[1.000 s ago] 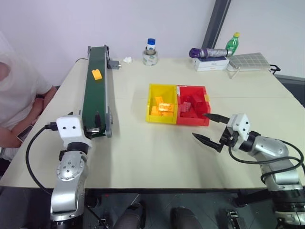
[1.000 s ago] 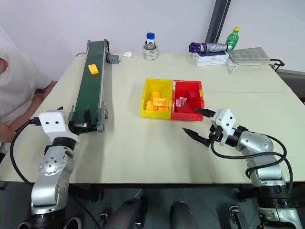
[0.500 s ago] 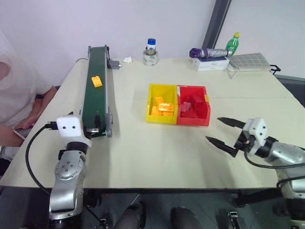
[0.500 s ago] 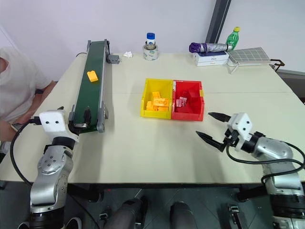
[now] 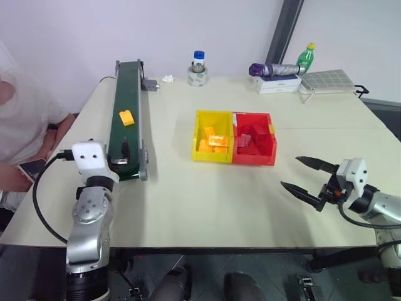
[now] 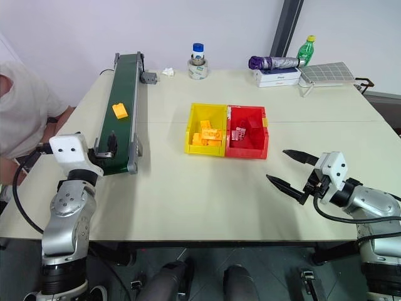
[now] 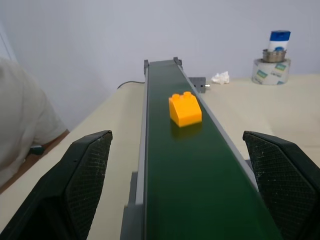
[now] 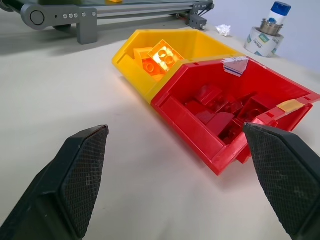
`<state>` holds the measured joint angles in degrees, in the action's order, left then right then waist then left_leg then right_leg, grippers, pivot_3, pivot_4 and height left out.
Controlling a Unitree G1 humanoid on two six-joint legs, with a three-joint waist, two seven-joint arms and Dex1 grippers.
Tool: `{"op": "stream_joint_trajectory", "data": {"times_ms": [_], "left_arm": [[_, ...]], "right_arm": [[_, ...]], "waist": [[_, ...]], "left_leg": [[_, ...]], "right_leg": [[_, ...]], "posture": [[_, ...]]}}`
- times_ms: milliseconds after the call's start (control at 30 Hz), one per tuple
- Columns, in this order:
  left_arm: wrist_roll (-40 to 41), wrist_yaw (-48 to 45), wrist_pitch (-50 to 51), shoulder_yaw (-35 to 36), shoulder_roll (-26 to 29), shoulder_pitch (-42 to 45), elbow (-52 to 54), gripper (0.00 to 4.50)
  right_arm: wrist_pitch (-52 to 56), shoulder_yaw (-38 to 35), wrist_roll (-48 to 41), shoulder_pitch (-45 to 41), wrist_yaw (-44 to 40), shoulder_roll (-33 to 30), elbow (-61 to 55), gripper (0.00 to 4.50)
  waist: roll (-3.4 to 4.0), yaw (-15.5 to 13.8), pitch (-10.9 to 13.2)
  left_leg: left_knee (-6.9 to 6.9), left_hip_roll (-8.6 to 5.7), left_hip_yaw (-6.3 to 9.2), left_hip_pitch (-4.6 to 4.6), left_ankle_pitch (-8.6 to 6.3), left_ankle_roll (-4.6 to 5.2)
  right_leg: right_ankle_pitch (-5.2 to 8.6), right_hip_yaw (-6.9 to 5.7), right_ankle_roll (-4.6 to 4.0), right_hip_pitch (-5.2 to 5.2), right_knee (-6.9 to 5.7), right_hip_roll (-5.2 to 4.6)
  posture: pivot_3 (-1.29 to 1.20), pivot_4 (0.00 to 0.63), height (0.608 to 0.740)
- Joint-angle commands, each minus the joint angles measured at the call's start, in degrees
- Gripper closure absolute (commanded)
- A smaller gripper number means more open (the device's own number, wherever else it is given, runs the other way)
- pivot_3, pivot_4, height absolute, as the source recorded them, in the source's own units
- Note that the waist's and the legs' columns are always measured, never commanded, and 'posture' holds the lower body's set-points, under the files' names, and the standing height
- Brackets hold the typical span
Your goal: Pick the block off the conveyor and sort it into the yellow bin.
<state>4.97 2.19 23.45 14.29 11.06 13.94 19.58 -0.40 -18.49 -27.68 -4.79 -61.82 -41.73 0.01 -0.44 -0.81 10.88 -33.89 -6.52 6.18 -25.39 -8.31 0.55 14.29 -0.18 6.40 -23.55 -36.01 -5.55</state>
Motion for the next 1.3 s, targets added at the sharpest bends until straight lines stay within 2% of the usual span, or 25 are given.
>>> {"op": "stream_joint_trajectory", "data": {"times_ms": [33,167,367,500,633,800,900,1067,1300], "left_arm": [[-0.3,2.0,5.3,-0.9,-0.5,4.8,0.0,0.08],[-0.4,4.9,10.1,-0.6,-2.1,10.2,-3.6,0.08],[-1.4,7.4,11.7,-1.3,-3.6,14.6,-8.4,0.08],[-2.1,8.8,12.1,-1.8,-4.6,15.2,-9.8,0.08],[-2.3,9.0,12.0,-2.0,-4.9,15.2,-10.7,0.08],[-1.8,8.3,11.3,-2.4,-5.2,15.0,-11.3,0.08],[-1.8,8.3,11.6,-2.3,-5.5,14.7,-10.7,0.91],[-0.5,7.7,11.9,-2.0,-6.7,14.3,-8.6,3.23],[1.8,2.9,8.4,-5.6,-7.9,19.3,-8.0,3.17]], "right_arm": [[-0.8,0.6,0.1,-1.7,0.7,0.2,-2.5,0.00],[-0.1,1.4,-0.5,-2.3,1.0,0.4,-3.1,0.00],[0.5,1.7,-0.8,-2.1,1.2,0.4,-3.9,0.00],[2.4,1.3,-2.8,-1.3,0.6,0.3,-5.6,0.00],[8.8,0.6,-9.6,0.4,-1.2,-0.3,-9.8,0.00],[9.5,0.7,-9.3,-0.1,0.0,0.2,-11.1,0.00],[9.2,0.8,-8.6,-0.6,0.2,0.2,-10.7,0.00],[8.8,0.9,-7.7,-1.0,0.3,0.2,-9.8,0.00],[9.3,0.4,-8.5,-1.7,1.6,1.0,-10.2,0.00]], "waist": [[-0.01,0.0,0.0],[-0.02,-0.1,0.0],[-0.03,0.0,0.0],[-0.04,0.0,0.0],[-0.04,0.0,0.0],[-0.05,0.0,0.0],[-0.05,-0.1,0.0],[-0.05,-0.1,0.0],[-0.08,-0.1,0.0]], "left_leg": [[-0.02,0.00,0.01,0.00,0.00,0.00],[-0.05,-0.02,0.01,0.00,0.00,0.00],[-0.07,-0.02,0.00,0.01,0.01,0.00],[-0.09,-0.02,0.01,0.02,0.01,0.00],[-0.09,-0.02,0.01,0.01,0.01,0.00],[-0.11,-0.02,0.01,0.02,0.00,0.00],[-0.11,-0.02,0.01,0.03,0.00,0.00],[-0.12,-0.02,0.01,0.03,0.00,0.00],[-0.15,-0.02,0.01,0.01,0.00,0.00]], "right_leg": [[-0.01,-0.01,0.02,0.00,0.00,0.01],[-0.03,-0.03,0.01,0.03,0.00,0.01],[-0.15,-0.08,0.00,0.03,0.00,0.03],[-0.15,-0.08,0.01,0.05,-0.01,0.03],[-0.15,-0.07,0.00,0.04,-0.01,0.03],[-0.12,-0.07,-0.05,0.07,-0.02,0.02],[-0.12,-0.07,-0.05,0.07,-0.01,0.01],[-0.13,-0.07,-0.05,0.08,-0.02,0.01],[-0.13,-0.08,-0.04,0.08,-0.01,0.02]], "posture": [[0.00,0.150,0.740],[0.00,0.150,0.740],[0.00,0.150,0.740],[0.00,0.150,0.740],[0.00,0.150,0.740],[0.00,0.150,0.740],[0.00,0.150,0.740],[0.00,0.150,0.740],[0.00,0.150,0.740]]}}
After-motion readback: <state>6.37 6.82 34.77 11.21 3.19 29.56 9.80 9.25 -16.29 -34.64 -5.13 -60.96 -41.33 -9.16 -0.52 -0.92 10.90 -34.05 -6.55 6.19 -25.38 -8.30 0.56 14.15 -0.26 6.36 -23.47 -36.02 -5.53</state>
